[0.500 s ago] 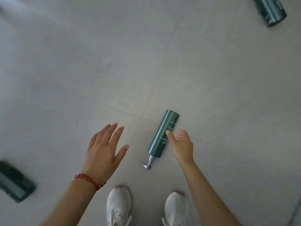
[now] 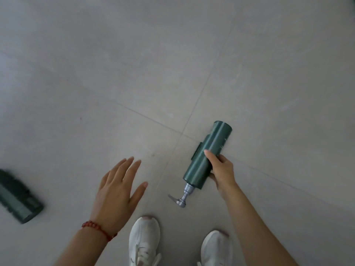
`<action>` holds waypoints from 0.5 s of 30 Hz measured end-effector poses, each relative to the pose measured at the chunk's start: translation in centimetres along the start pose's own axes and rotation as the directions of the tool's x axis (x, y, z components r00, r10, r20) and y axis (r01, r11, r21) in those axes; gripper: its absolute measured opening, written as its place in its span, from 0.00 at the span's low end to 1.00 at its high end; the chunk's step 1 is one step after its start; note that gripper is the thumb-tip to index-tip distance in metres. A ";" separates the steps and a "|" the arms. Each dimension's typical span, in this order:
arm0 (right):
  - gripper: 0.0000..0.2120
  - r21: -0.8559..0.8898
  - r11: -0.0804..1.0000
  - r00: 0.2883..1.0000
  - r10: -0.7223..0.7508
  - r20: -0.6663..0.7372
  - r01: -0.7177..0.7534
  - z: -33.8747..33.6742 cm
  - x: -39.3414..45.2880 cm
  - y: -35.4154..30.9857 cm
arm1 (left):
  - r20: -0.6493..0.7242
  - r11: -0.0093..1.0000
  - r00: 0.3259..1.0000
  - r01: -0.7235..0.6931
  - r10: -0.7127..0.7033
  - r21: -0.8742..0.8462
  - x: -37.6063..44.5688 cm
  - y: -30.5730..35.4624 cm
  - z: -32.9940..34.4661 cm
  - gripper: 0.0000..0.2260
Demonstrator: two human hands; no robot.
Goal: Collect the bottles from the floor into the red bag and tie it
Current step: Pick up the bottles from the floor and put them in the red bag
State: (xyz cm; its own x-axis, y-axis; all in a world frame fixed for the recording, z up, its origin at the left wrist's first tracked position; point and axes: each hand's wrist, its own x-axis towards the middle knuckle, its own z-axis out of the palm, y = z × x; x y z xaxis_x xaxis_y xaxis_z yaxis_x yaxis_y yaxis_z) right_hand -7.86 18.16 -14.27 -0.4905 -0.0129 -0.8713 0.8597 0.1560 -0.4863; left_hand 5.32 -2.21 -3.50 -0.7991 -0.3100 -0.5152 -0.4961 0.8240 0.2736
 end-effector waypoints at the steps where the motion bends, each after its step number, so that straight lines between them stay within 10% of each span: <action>1: 0.12 0.050 0.999 0.998 -0.001 0.059 -0.002 0.0 -1.4 -0.9 | -0.012 1.000 1.000 0.014 -0.015 -0.019 -0.5 -0.1 -0.9 0.33; 15: 0.13 -0.314 0.899 0.852 -0.111 0.512 0.306 8.4 -27.9 -15.6 | -0.195 0.903 0.914 0.284 -0.357 -0.321 -14.7 -1.0 -19.7 0.29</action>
State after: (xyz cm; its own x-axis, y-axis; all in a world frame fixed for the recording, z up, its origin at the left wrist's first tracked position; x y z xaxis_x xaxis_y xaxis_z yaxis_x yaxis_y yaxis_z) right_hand -6.43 7.79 17.09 -0.4406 -0.5342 -0.7214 0.5775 0.4466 -0.6834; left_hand 10.88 -7.84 19.83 -0.6193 -0.6697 -0.4098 -0.7844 0.5041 0.3615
